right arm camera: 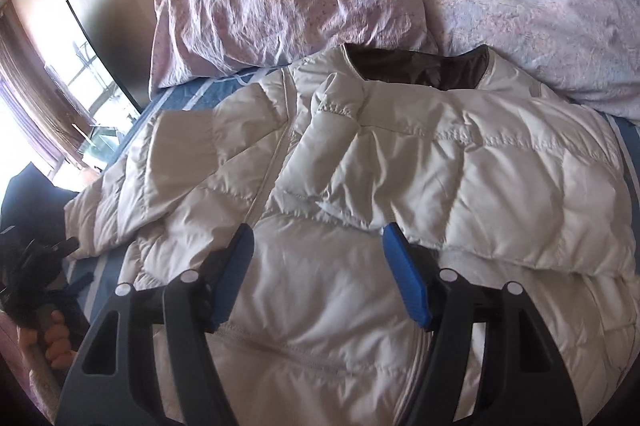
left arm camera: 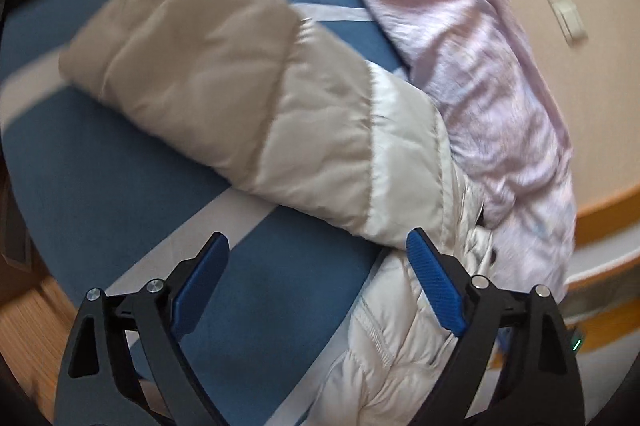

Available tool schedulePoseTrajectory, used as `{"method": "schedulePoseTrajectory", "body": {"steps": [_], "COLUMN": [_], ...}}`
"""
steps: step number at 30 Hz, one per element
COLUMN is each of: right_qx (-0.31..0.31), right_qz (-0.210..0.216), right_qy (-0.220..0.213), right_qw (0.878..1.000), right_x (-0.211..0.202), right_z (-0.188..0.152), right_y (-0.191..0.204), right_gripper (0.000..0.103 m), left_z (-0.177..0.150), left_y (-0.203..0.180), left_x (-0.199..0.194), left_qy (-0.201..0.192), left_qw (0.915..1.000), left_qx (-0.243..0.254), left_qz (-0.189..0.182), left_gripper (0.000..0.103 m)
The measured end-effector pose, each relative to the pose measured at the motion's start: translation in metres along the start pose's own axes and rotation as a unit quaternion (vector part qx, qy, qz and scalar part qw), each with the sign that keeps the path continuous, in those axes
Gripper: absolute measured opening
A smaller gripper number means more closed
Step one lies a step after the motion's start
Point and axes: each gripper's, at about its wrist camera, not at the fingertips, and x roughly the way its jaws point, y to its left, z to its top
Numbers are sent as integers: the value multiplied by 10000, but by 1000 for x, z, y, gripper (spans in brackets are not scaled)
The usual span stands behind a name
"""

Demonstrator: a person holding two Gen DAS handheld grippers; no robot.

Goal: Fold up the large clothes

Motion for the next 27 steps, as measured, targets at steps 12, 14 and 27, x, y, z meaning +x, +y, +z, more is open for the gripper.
{"method": "schedulePoseTrajectory", "body": {"steps": [12, 14, 27], "right_qx": [87, 107, 346], "right_qz": [238, 295, 208], "right_qy": [-163, -198, -691], "right_qw": [9995, 9993, 9968], "right_x": [-22, -27, -78], "right_z": [-11, -14, -41], "right_y": [-2, -4, -38], "right_gripper": [68, 68, 72], "left_z": [31, 35, 58], "left_y": [36, 42, 14], "left_x": [-9, -10, -30], "left_qy": [-595, -659, -1077], "left_qw": [9894, 9869, 9898], "left_qx": [-1322, -1464, -936], "left_qz": [-124, -164, -4], "left_gripper": [70, 61, 4]}}
